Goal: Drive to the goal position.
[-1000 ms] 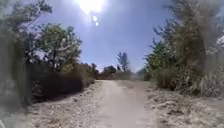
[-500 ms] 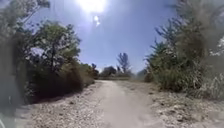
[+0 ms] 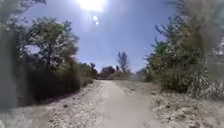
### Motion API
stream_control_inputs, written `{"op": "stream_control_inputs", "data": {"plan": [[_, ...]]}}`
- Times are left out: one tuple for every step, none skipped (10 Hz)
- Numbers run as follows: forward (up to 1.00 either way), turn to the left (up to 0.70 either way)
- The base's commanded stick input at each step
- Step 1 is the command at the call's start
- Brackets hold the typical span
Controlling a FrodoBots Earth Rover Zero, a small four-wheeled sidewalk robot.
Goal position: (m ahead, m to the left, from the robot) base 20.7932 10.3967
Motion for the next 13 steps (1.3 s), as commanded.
{"op": "stream_control_inputs", "data": {"plan": [[0.44, 0.02], [0.44, 0.02], [0.44, 0.02], [0.44, 0.02], [0.44, 0.02], [0.44, 0.02], [0.44, 0.02], [0.44, 0.02], [0.44, 0.02], [0.44, 0.02], [0.44, 0.02], [0.44, 0.02], [0.44, 0.02]]}}
